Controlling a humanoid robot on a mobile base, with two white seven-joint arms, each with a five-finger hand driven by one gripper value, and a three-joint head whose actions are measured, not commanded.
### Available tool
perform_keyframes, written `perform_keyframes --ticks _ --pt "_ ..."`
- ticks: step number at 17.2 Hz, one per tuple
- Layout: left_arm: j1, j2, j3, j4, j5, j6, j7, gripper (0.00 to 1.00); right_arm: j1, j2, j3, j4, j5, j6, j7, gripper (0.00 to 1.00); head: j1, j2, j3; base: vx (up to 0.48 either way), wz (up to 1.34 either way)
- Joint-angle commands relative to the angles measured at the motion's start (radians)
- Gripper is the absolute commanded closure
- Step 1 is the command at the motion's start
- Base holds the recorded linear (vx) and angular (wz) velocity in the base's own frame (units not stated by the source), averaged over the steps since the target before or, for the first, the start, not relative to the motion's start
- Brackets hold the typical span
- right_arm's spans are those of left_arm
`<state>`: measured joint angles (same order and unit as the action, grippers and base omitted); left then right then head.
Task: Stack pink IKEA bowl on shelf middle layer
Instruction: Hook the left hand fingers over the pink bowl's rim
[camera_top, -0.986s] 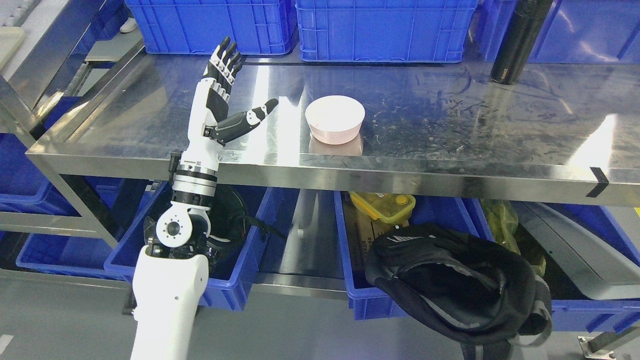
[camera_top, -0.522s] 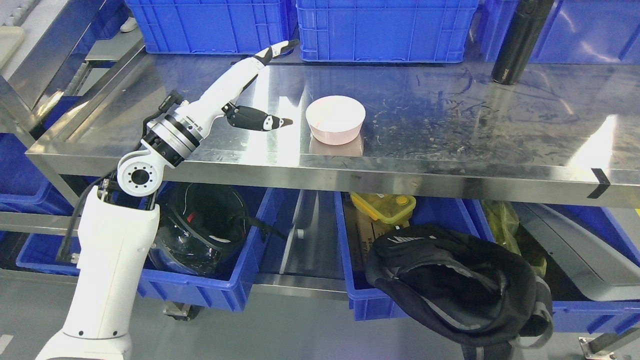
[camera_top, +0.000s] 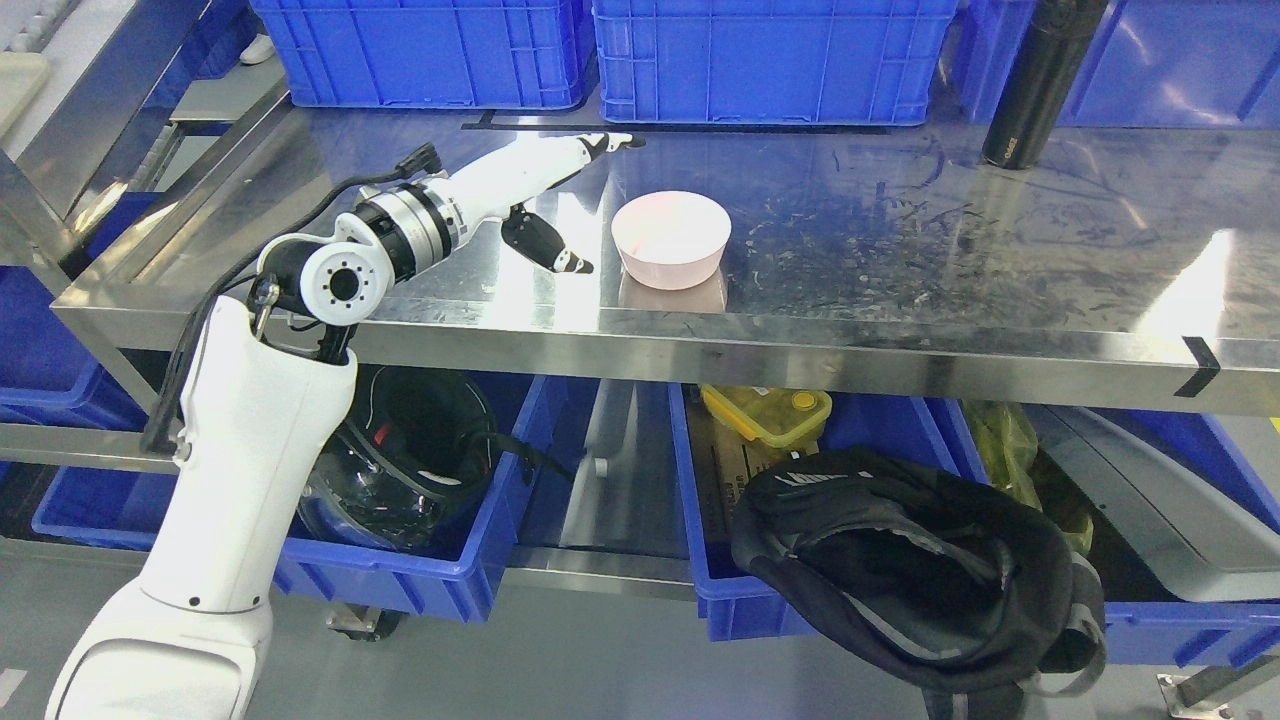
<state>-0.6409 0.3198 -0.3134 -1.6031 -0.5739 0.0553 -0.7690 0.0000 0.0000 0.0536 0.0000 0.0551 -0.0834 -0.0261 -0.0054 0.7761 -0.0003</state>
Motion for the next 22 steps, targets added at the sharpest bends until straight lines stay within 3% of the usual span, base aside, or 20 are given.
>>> perform_keyframes --ticks 1,6,15,22 --pt "-0.085 -0.096 -0.191 0.006 -0.119 0.047 -0.056 0.06 0.023 -0.017 0.0 -0.017 0.0 0.001 0.0 0.0 0.0 0.0 0.0 0.0 0.0" --pt "-0.065 -0.116 -0.191 0.029 -0.129 0.047 -0.065 0.0 0.023 -0.017 0.0 -0.017 0.0 0.001 0.0 0.0 0.0 0.0 0.0 0.0 0.0" --pt "-0.063 -0.087 -0.144 0.038 -0.193 0.047 -0.128 0.3 0.023 -0.017 0.0 -0.017 0.0 0.001 0.0 0.0 0.0 0.0 0.0 0.0 0.0" --pt "-0.075 -0.094 -0.128 0.097 -0.21 0.04 -0.125 0.32 0.023 -0.017 0.0 -0.017 0.0 0.001 0.0 0.0 0.0 0.0 0.0 0.0 0.0"
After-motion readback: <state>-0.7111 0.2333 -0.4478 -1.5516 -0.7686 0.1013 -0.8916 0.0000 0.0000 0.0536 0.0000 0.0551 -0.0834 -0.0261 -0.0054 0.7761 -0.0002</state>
